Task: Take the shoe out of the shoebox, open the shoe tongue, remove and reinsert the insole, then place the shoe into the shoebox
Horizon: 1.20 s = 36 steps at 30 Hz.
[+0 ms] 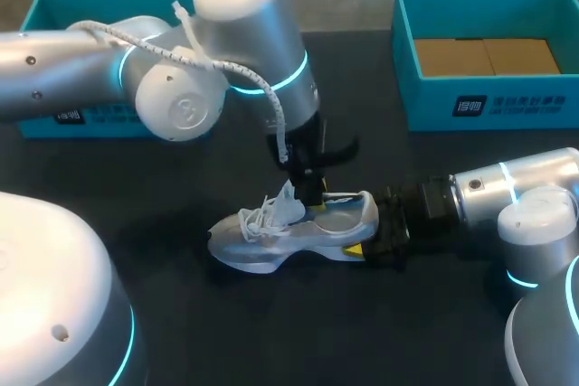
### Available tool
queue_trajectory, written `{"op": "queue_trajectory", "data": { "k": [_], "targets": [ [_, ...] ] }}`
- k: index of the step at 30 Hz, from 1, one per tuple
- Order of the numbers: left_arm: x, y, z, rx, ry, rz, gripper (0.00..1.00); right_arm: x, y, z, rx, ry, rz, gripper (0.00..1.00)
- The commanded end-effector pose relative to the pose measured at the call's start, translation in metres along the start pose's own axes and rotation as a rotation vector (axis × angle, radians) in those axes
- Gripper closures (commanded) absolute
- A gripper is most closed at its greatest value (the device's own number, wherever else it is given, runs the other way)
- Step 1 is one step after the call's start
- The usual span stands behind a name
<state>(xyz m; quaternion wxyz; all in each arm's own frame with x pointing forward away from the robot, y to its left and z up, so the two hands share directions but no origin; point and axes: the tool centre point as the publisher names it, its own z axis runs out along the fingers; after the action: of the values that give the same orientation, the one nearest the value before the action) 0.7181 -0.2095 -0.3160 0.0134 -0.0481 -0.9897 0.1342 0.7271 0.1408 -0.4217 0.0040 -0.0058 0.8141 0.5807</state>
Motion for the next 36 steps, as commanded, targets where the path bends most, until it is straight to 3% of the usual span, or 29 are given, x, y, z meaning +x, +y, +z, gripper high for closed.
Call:
{"op": "queue_trajectory", "data": {
  "k": [1, 15, 23, 36],
  "targets": [
    [0.009, -0.002, -0.005, -0.011, -0.040, 0.008, 0.67, 0.001, -0.002, 0.002, 0.002, -0.001, 0.000, 1.00],
    [0.015, -0.007, -0.001, -0.033, -0.135, 0.012, 0.69, 0.001, -0.002, 0.002, 0.002, -0.001, 0.000, 1.00],
    [0.015, -0.011, 0.005, -0.062, -0.246, -0.009, 0.68, 0.001, -0.002, 0.002, 0.002, -0.001, 0.000, 1.00],
    [0.011, -0.018, 0.009, -0.058, -0.289, -0.033, 0.66, 0.001, -0.002, 0.002, 0.002, -0.001, 0.000, 1.00]
  ]
}}
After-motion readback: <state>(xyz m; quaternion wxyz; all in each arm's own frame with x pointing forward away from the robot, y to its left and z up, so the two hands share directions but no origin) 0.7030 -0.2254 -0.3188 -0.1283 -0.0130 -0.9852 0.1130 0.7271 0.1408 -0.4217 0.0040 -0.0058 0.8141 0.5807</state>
